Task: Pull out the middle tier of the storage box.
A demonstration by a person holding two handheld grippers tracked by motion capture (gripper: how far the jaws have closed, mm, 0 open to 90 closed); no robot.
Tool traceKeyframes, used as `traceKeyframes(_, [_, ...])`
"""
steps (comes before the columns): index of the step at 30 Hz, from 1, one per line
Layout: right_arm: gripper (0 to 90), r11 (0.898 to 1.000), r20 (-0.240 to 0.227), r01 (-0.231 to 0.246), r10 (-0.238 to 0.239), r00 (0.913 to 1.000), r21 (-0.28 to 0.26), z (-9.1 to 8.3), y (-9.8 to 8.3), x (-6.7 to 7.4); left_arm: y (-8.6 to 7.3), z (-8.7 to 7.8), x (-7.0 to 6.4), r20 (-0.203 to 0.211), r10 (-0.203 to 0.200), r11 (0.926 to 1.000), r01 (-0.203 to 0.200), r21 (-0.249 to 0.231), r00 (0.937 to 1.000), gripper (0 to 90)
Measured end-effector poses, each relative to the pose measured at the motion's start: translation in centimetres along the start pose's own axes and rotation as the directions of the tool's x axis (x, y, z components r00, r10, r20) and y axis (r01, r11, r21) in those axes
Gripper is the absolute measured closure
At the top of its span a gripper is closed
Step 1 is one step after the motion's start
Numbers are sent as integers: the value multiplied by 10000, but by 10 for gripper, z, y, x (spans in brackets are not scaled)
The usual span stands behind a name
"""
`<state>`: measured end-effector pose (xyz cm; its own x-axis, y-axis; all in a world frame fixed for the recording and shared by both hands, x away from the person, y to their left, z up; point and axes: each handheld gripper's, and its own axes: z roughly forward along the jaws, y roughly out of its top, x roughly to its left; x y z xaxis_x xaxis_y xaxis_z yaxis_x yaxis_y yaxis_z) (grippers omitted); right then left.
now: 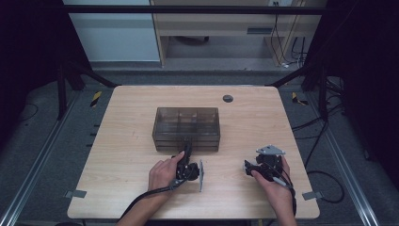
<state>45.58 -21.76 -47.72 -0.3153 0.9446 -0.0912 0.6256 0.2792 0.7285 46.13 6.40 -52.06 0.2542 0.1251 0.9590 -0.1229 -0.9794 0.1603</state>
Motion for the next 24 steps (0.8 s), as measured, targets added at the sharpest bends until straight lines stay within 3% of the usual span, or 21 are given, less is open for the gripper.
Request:
traceKeyframes(8, [215, 10000, -3, 75, -75, 10000, -40, 0, 0, 0, 0, 3, 0, -147, 41, 9999, -38, 163, 9999, 732])
traceKeyframes(13, [226, 9999, -4, 135, -135, 9999, -63, 0, 0, 1, 1, 3, -2, -374, 280, 9994, -272, 232, 9989, 751])
traceKeyframes(24, [240, 9995, 0, 299, -299, 9996, -42, -1, 0, 3, 3, 4, -3, -445, 204, 9992, -189, 345, 9988, 784])
